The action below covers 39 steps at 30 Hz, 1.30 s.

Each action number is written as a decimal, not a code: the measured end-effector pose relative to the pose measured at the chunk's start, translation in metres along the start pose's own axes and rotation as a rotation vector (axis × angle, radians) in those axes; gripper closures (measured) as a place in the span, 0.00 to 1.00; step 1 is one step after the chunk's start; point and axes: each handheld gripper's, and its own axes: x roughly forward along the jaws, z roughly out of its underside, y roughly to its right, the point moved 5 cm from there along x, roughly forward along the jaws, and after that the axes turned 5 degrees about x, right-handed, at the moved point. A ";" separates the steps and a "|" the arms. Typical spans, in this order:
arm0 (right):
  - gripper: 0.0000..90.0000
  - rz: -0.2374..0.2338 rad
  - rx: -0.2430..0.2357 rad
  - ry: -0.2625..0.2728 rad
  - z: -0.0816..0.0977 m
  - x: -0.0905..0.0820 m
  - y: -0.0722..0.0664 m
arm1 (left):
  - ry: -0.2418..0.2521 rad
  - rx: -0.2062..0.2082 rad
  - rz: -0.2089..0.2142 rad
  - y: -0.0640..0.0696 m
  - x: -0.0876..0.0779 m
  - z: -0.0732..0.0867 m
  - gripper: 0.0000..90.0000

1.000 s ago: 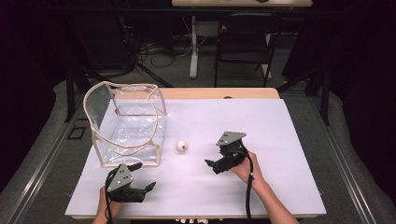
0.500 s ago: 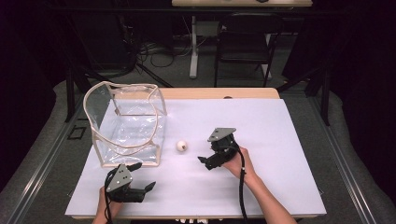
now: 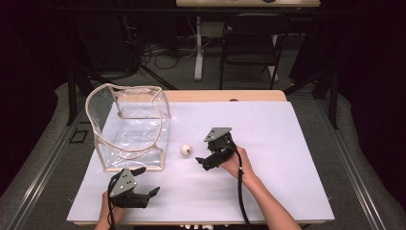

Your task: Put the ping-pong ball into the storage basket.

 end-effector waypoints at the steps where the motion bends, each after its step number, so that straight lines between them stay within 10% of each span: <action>1: 0.01 -0.002 0.001 -0.001 -0.001 0.001 0.000 | 0.003 -0.001 0.000 0.000 0.000 0.000 0.18; 39: 0.00 -0.049 0.024 -0.026 -0.017 0.052 -0.010 | -0.001 0.002 0.007 0.001 0.001 0.000 0.18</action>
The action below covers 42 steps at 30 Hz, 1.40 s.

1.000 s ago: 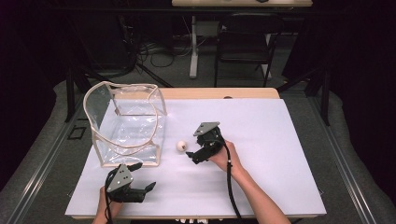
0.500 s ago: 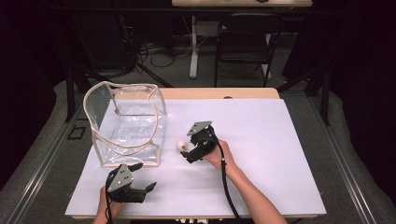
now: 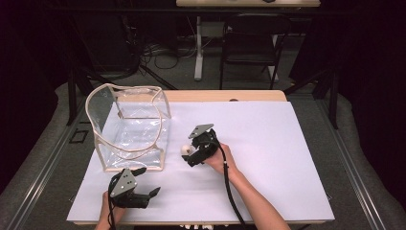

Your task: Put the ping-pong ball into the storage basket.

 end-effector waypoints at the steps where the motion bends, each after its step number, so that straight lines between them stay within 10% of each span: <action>1: 0.00 -0.004 0.002 0.003 0.000 0.003 0.000 | 0.000 0.001 0.000 0.000 0.000 0.000 0.18; 15: 0.03 -0.017 0.026 0.014 0.000 0.017 -0.004 | 0.000 0.000 0.000 0.000 0.000 0.000 0.18; 27: 0.34 0.022 0.005 -0.026 0.002 0.024 -0.007 | -0.002 0.003 0.002 0.000 0.000 0.000 0.18; 42: 0.50 0.041 0.001 -0.056 0.004 0.028 -0.007 | -0.004 0.000 0.001 0.000 0.000 0.000 0.18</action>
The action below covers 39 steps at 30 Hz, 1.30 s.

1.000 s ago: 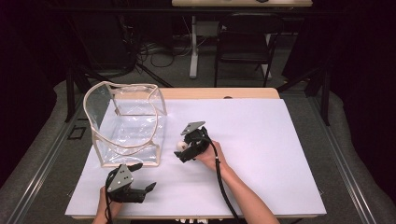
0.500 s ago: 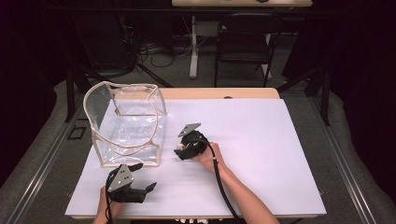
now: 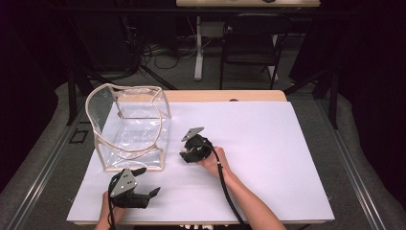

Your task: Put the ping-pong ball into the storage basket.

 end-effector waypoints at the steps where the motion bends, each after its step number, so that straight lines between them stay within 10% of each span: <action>1: 0.52 0.002 -0.003 -0.001 0.000 0.000 0.000 | 0.000 0.002 0.000 0.000 0.000 0.000 0.18; 39: 0.56 0.031 0.003 0.021 -0.003 -0.021 0.005 | -0.001 0.004 -0.002 0.001 0.000 0.000 0.18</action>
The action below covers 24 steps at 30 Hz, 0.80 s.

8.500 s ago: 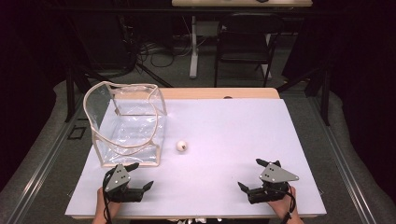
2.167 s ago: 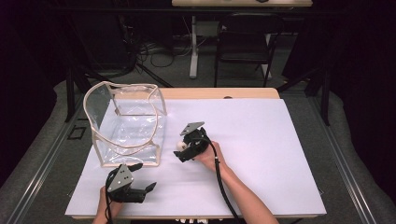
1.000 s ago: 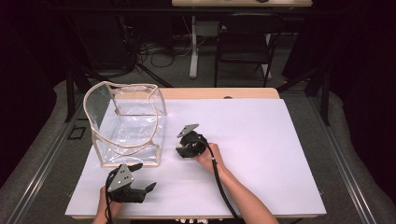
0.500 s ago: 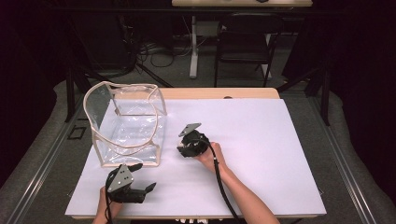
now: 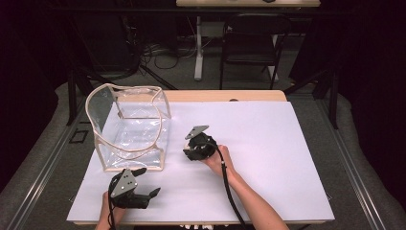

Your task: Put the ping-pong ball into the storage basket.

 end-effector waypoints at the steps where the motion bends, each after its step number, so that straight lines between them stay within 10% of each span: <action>1: 0.56 0.000 0.000 0.000 0.000 -0.001 0.000 | 0.000 -0.001 0.000 0.000 0.000 0.000 0.18; 24: 0.56 0.024 -0.019 0.016 -0.009 -0.023 0.004 | 0.000 0.000 0.000 0.000 0.000 0.000 0.18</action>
